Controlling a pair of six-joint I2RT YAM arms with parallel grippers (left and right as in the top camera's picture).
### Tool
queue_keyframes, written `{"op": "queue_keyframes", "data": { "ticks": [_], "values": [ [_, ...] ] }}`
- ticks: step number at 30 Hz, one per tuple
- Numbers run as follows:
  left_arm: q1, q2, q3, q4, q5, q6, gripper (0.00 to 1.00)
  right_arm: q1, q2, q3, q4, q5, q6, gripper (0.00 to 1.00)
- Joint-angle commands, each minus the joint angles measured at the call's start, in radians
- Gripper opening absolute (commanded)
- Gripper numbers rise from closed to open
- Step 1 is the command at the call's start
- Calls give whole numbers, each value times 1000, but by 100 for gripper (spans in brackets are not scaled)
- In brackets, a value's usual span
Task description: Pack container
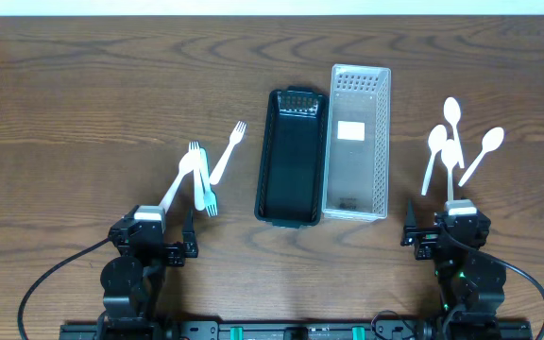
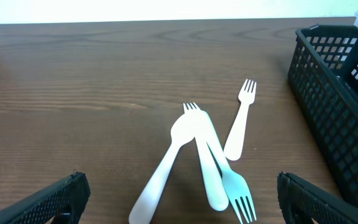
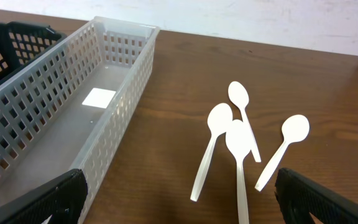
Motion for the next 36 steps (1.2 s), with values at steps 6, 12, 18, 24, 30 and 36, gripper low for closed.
{"op": "queue_keyframes", "data": {
  "ticks": [6,12,18,24,30,36],
  "values": [
    [5,-7,-23,5,11,-8,98,0,-9,-8,0,-7,-10,99],
    [5,-7,-23,5,11,-8,98,0,-9,-8,0,-7,-10,99],
    [5,-7,-23,5,11,-8,98,0,-9,-8,2,-27,-10,99],
    [5,-7,-23,5,11,-8,98,0,-9,-8,0,-54,4,99],
    [5,-7,-23,4,24,-15,98,0,-9,-8,0,-167,149,99],
    [5,-7,-21,5,45,-115,98,0,-7,-7,26,-280,338,99]
  ]
}}
